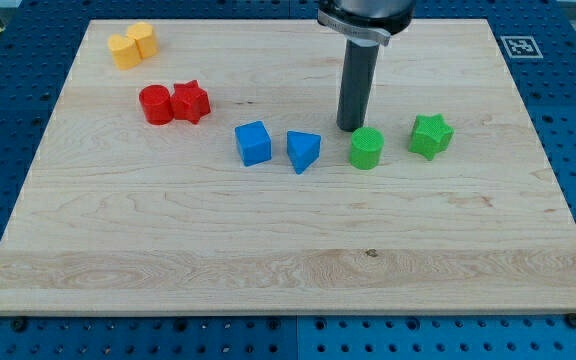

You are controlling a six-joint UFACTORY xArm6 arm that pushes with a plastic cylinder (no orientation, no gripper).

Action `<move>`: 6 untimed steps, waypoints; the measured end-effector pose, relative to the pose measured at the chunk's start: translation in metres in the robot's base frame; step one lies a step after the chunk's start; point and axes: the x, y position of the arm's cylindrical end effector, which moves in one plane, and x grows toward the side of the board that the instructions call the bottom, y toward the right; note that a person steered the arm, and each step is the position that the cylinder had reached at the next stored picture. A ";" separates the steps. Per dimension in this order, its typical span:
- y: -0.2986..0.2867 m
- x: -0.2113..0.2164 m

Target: Separate the red star and red circle from each other

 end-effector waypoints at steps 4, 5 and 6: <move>-0.061 -0.083; -0.082 -0.097; -0.104 -0.107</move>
